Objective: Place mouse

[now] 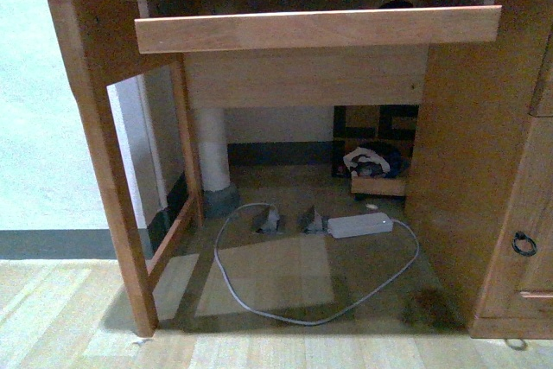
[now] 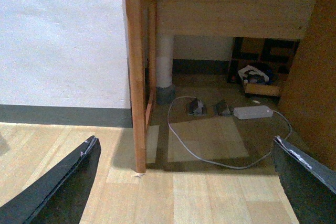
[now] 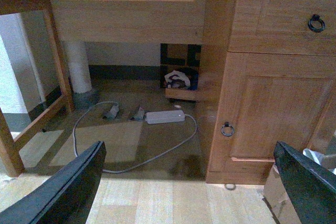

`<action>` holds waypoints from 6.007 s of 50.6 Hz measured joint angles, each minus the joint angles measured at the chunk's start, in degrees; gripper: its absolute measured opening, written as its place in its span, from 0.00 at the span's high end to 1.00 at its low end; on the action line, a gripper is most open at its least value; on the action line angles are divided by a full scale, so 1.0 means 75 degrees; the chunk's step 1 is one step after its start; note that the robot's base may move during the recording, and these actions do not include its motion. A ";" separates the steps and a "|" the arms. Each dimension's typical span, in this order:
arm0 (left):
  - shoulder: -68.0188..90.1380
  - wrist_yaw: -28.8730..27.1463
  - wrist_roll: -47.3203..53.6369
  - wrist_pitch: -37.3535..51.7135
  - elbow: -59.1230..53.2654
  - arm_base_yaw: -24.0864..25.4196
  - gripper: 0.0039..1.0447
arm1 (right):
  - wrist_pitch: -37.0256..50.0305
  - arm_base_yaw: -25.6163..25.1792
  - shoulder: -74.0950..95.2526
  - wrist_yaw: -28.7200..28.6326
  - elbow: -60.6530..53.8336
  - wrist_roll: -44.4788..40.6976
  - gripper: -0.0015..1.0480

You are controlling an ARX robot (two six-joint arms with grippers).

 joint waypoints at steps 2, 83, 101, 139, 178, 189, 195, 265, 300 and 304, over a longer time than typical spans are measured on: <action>0.0000 0.0000 0.0000 -0.0003 0.0000 0.0000 0.06 | 0.0000 0.0000 0.0000 0.0000 0.0003 0.0000 0.06; 0.0000 0.0003 0.0003 -0.0003 0.0000 0.0000 0.06 | 0.0000 0.0000 0.0000 -0.0003 0.0000 0.0000 0.06; 0.0000 0.0003 0.0003 -0.0003 0.0000 0.0000 0.06 | 0.0000 0.0000 0.0000 0.0000 0.0003 0.0000 0.06; 0.0000 -0.0006 0.0003 0.0003 -0.0003 0.0000 0.06 | 0.0000 0.0000 0.0000 -0.0003 0.0000 -0.0003 0.06; 1.1048 -0.0201 -0.5435 0.9672 0.1886 -0.0627 0.06 | 0.0000 0.0000 0.0000 -0.0006 0.0000 -0.0003 0.06; 1.3656 0.0291 -0.6965 0.9844 0.2530 -0.0699 0.06 | 0.0000 0.0000 0.0000 -0.0003 0.0003 -0.0003 0.06; 1.4571 0.0527 -0.7921 0.9830 0.3177 -0.0755 0.06 | 0.0000 0.0000 0.0000 -0.0006 0.0003 -0.0003 0.06; 1.7229 -0.1810 -0.8935 0.9853 0.6461 -0.1734 0.06 | 0.0000 0.0000 0.0000 -0.0003 0.0000 0.0000 0.06; 1.7430 -0.1985 -0.9253 0.9984 0.6525 -0.1786 0.06 | 0.0000 0.0000 0.0000 -0.0003 0.0003 -0.0003 0.06; 1.7550 -0.1973 -0.9416 0.9981 0.6703 -0.1804 0.06 | 0.0000 0.0000 0.0000 -0.0003 0.0003 0.0000 0.06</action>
